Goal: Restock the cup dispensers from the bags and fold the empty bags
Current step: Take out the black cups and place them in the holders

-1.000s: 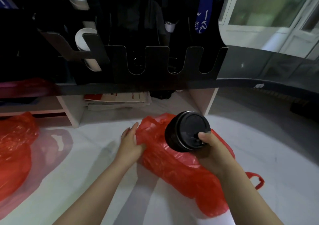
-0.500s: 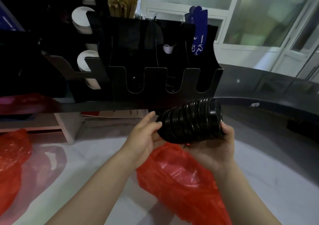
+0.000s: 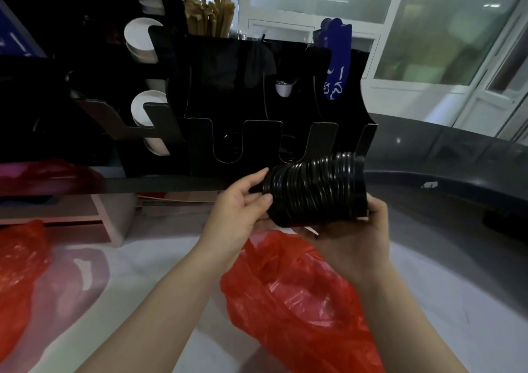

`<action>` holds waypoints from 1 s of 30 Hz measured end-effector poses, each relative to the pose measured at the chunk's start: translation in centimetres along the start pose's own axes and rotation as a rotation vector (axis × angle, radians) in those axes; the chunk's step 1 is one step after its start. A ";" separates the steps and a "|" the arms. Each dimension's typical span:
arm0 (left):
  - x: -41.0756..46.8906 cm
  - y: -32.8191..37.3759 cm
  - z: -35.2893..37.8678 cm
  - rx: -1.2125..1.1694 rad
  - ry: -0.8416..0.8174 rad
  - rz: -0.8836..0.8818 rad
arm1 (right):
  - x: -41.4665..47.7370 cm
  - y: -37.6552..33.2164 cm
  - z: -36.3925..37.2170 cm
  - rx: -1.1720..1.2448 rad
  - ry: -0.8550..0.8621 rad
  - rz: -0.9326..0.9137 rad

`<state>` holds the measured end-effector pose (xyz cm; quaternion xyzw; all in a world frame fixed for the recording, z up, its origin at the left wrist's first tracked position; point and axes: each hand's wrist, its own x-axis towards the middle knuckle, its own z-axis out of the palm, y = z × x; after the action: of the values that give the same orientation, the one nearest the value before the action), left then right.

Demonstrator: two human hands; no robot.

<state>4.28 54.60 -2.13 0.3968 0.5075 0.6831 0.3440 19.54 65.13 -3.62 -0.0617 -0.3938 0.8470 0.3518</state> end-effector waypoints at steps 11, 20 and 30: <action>3.1 3.6 1.5 0.139 -0.071 0.137 | 1.7 -2.6 2.6 -0.022 0.244 -0.191; 10.1 9.1 5.5 0.034 -0.072 0.145 | 5.1 -11.2 6.1 -0.492 0.250 -0.601; 16.5 9.8 8.9 0.181 -0.198 0.088 | 9.7 -16.2 3.4 -1.230 0.383 -0.753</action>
<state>4.12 70.29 12.01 0.5136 0.5127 0.6063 0.3251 19.92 76.46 11.89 -0.2548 -0.7230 0.2701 0.5826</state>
